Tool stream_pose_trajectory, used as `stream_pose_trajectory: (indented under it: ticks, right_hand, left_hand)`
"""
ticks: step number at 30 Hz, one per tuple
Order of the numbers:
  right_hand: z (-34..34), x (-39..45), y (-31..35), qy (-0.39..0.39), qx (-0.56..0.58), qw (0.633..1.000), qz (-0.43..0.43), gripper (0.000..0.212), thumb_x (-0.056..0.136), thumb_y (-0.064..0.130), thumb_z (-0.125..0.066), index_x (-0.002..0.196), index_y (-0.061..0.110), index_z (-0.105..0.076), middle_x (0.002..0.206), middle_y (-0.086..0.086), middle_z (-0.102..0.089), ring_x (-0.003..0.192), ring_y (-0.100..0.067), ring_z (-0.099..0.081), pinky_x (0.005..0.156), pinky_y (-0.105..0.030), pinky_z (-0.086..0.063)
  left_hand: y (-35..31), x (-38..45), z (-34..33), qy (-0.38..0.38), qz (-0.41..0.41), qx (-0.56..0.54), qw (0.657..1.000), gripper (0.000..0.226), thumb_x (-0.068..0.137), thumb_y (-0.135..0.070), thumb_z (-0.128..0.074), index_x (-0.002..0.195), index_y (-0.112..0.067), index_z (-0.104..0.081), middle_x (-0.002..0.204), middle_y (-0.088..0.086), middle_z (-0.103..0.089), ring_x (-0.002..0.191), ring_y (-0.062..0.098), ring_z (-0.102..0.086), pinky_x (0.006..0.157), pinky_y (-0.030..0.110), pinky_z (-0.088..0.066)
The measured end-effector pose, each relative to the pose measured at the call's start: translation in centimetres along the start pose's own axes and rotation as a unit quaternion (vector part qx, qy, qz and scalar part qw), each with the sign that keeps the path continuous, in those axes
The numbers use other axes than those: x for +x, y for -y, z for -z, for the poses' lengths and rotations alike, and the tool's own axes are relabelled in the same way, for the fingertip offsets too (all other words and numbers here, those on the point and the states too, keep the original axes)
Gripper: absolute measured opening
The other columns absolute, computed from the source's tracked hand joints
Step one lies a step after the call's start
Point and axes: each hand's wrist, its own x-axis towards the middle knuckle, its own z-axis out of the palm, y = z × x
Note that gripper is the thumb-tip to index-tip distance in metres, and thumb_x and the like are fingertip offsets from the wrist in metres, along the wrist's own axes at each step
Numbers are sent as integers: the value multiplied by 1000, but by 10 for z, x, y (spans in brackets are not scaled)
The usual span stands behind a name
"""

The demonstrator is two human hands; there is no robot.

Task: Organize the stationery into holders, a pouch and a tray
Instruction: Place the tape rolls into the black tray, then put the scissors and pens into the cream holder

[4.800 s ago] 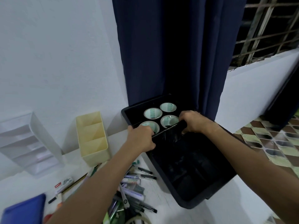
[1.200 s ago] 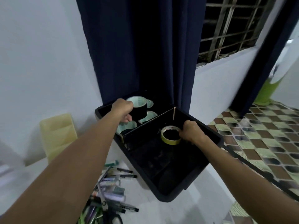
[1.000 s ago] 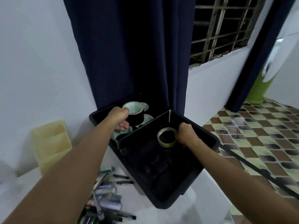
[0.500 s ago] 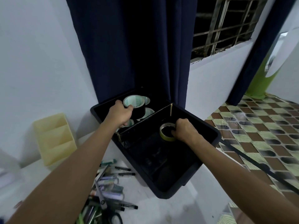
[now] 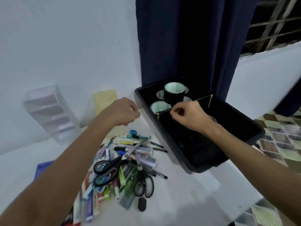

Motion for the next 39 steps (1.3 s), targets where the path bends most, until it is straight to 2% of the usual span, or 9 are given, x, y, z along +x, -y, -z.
stream_pose_trajectory:
  ticks: [7,13,16,19,23,25,29,35,39]
  right_hand:
    - [-60,-7,90,175,36,979,102,13,86,22,-65,87,13,-74,76,4,-69,66,-6,-61,63,-17,-50]
    - [-84,-21,107,388,-144,907,77,38,82,38,-70,69,3,-60,67,-12,-63,56,-23,-54,47,-26,-37]
    - [-95,-49,109,369,-194,907,63,37,82,43,-65,88,6,-66,87,-11,-67,79,-26,-64,60,-31,-49]
    - [-102,-68,108,346,-221,911,37,42,87,45,-59,114,13,-59,112,-7,-62,103,-26,-60,73,-31,-47]
    - [-102,-80,107,310,-240,920,0,45,91,49,-51,121,16,-55,114,-6,-63,101,-25,-62,68,-28,-39]
    - [-102,-84,106,304,-236,923,-11,43,91,47,-51,122,16,-55,115,-7,-62,103,-25,-61,71,-28,-39]
    - [-101,-87,105,301,-212,929,-43,23,90,41,-51,91,19,-58,105,-5,-66,98,-24,-62,70,-27,-38]
    - [-83,-67,99,268,-62,954,-117,32,93,50,-44,95,20,-54,101,-6,-62,91,-24,-61,72,-32,-49]
    - [-64,-38,99,272,36,954,-124,35,88,46,-61,115,25,-61,109,0,-63,84,-13,-58,66,-24,-43]
  left_hand:
    - [68,-59,16,28,73,39,996,32,82,-40,-66,109,-23,-65,92,3,-70,80,19,-66,67,26,-49]
    - [99,-100,-6,113,110,99,983,63,81,-55,-64,134,-27,-47,130,2,-55,112,20,-54,88,29,-44]
    - [110,-110,-27,112,133,89,981,72,82,-60,-59,142,-25,-37,141,3,-47,122,21,-49,83,26,-37]
    - [112,-115,-39,96,158,58,981,76,82,-60,-59,144,-23,-33,143,3,-46,117,20,-52,80,24,-39]
    - [111,-117,-44,90,178,40,979,63,81,-55,-64,130,-20,-45,113,1,-60,80,18,-62,68,31,-51]
    - [113,-117,-46,81,168,45,981,55,83,-51,-66,125,-19,-48,107,0,-60,81,18,-63,69,30,-51]
    - [121,-116,-44,42,164,-56,984,45,76,-39,-77,108,-22,-51,88,-1,-64,66,11,-60,53,24,-47]
    - [119,-118,-24,7,124,-168,978,23,76,-17,-79,91,-14,-61,83,10,-67,54,10,-58,55,27,-48]
    - [105,-119,8,-39,103,-246,963,13,82,-8,-72,85,-16,-62,77,13,-70,62,18,-65,59,27,-49]
